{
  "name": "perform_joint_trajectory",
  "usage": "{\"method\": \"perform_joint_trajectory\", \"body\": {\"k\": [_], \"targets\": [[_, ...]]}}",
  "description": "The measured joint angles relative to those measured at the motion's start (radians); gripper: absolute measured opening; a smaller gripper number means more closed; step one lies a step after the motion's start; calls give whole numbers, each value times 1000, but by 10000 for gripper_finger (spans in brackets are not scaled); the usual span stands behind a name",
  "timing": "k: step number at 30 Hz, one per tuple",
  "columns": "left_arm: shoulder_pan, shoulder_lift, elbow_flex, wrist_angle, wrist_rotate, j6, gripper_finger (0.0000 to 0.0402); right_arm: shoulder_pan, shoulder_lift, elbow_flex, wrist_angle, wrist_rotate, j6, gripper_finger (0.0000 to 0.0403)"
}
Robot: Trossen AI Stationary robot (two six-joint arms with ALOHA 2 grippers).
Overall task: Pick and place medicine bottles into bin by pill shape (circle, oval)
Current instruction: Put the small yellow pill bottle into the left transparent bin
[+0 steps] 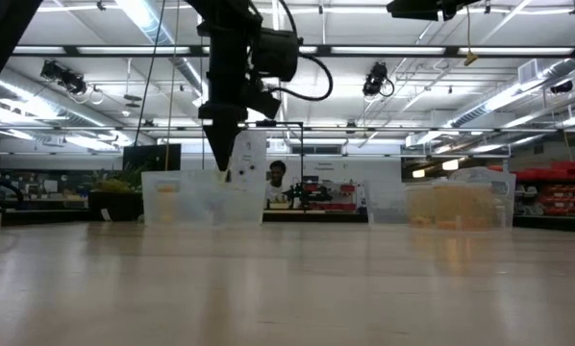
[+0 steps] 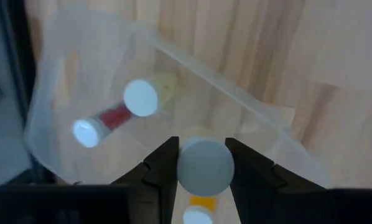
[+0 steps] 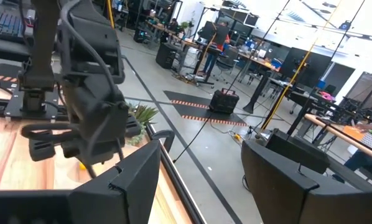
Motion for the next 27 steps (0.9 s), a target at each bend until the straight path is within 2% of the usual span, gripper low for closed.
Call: {"method": "perform_joint_trajectory", "body": {"k": [10, 15, 18, 27], "targets": [[54, 0, -138, 76, 47, -15, 146, 0, 0, 0, -7, 0, 0, 233], [69, 0, -143, 119, 58, -13, 130, 0, 0, 0, -7, 0, 0, 233], [81, 0, -143, 150, 107, -14, 126, 0, 0, 0, -7, 0, 0, 233], [97, 2, -143, 169, 122, -21, 145, 0, 0, 0, -7, 0, 0, 233]]}}
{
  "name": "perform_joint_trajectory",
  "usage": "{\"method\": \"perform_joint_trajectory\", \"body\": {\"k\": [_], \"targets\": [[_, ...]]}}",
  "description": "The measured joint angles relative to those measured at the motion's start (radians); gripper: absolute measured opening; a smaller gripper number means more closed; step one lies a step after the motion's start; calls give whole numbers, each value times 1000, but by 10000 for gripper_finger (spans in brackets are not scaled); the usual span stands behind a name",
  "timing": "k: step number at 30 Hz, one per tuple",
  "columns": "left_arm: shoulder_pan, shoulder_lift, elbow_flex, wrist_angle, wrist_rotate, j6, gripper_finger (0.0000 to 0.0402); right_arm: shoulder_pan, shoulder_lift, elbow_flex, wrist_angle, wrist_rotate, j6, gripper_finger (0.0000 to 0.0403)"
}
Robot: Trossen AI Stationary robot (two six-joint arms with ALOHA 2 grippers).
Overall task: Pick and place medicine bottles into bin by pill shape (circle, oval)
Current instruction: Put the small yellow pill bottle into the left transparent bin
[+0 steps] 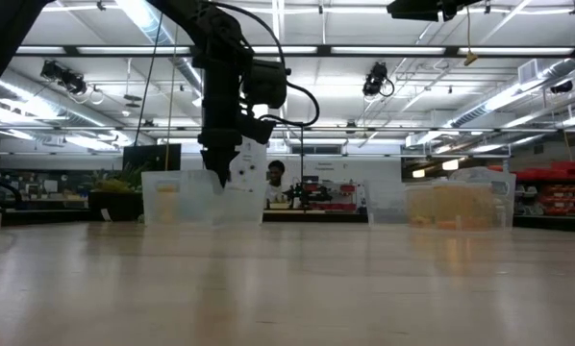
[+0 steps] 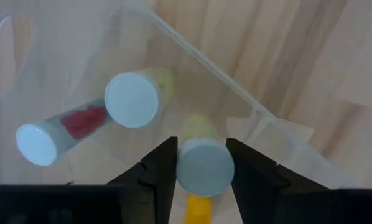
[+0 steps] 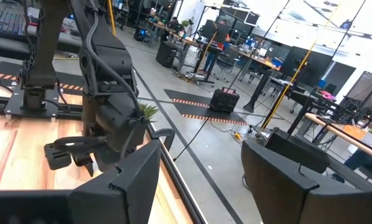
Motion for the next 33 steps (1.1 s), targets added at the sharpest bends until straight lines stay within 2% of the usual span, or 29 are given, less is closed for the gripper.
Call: {"method": "perform_joint_trajectory", "body": {"k": [8, 17, 26, 33], "targets": [[0, 0, 0, 2, 1, -1, 127, 0, 0, 0, 1, 0, 0, 233], [0, 1, 0, 18, 1, -1, 150, 0, 0, 0, 1, 0, 0, 233], [0, 1, 0, 20, 0, -2, 134, 0, 0, 0, 1, 0, 0, 233], [0, 1, 0, 20, 0, -1, 163, 0, 0, 0, 1, 0, 0, 233]]}}
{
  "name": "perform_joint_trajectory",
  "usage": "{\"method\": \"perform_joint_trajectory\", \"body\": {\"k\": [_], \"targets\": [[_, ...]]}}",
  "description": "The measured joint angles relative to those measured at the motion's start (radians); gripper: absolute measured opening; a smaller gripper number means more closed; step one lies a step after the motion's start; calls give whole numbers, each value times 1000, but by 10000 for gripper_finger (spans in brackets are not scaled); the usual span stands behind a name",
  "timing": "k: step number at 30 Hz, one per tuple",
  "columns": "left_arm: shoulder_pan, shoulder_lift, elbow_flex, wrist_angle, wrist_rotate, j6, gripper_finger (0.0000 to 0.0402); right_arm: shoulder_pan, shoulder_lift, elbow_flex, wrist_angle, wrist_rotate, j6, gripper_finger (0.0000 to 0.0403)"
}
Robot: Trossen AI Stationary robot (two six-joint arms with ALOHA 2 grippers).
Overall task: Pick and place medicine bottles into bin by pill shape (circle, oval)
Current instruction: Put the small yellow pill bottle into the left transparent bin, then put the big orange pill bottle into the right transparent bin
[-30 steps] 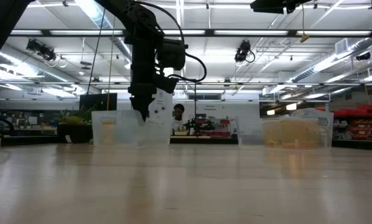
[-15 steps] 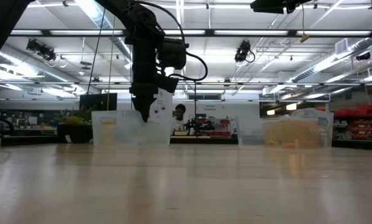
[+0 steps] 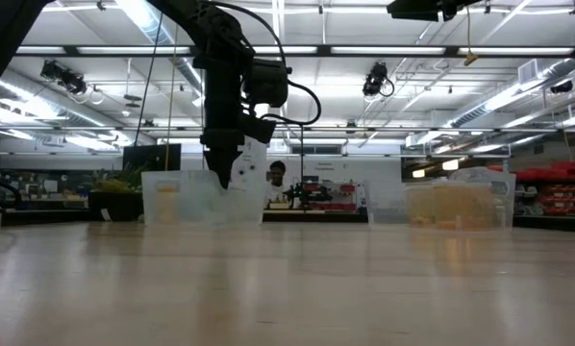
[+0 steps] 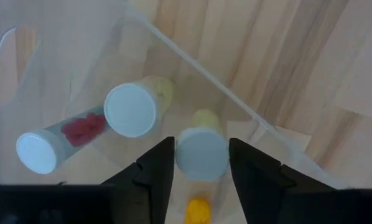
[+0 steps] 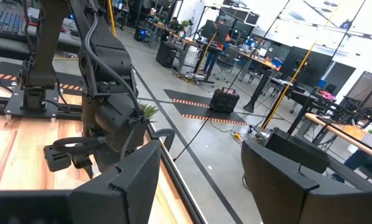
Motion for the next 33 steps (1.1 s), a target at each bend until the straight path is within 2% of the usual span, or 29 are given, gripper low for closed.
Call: {"method": "perform_joint_trajectory", "body": {"k": [11, 20, 27, 30, 33], "targets": [[0, 0, 0, -12, 0, 1, 189, 0, 0, 0, 0, 0, 0, 233], [-6, -2, 38, -200, -1, -3, 190, 0, 0, 0, 1, 0, 0, 233], [-67, -95, 130, -264, -6, -63, 186, 0, 0, 0, 4, 0, 0, 233], [-115, -153, 150, -277, 49, -124, 180, 0, 0, 0, 4, 0, 0, 233], [-177, -200, 150, -274, 193, -169, 176, 0, 0, 0, 4, 0, 0, 233]]}}
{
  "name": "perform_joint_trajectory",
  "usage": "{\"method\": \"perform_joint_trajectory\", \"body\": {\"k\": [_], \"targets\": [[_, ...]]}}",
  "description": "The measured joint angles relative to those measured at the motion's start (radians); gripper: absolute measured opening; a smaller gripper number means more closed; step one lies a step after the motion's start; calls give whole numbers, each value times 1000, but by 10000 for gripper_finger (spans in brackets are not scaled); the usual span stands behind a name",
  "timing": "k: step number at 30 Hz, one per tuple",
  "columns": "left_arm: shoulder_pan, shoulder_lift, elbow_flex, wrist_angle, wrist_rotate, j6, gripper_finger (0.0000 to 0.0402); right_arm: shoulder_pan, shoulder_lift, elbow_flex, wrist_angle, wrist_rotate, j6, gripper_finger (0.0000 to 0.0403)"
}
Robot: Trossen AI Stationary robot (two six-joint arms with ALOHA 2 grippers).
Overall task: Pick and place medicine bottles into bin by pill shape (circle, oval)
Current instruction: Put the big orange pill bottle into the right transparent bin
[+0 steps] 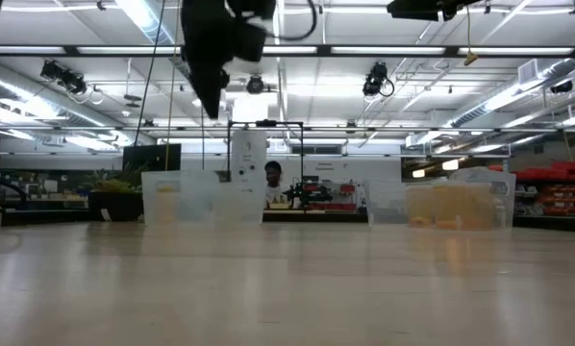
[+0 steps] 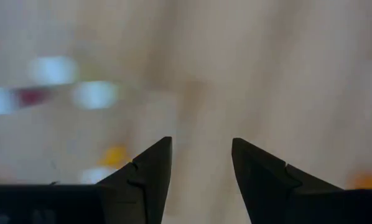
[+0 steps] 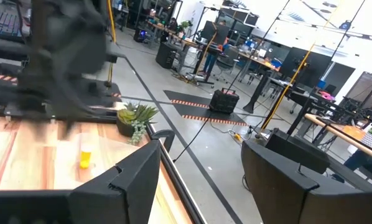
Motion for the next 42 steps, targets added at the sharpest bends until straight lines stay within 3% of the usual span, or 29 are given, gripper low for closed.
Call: {"method": "perform_joint_trajectory", "body": {"k": [3, 11, 17, 26, 34, 42], "targets": [[-89, -19, 0, 12, 96, -60, 177, 0, 0, 0, 0, 0, 0, 233], [-372, 13, -1, 85, 96, -214, 172, 0, 0, 0, 0, 0, 1, 233], [-567, 32, 0, 71, 26, -423, 173, 0, 3, 0, 1, 0, 1, 233], [-829, 63, -7, -47, -191, -714, 162, 0, 7, 0, 4, 0, 0, 233], [-976, 61, -222, -67, -197, -984, 128, 0, 7, 0, 17, -18, 0, 233], [-1009, 57, -405, 209, -119, -1012, 94, 0, 7, 0, 20, -23, 5, 233]]}}
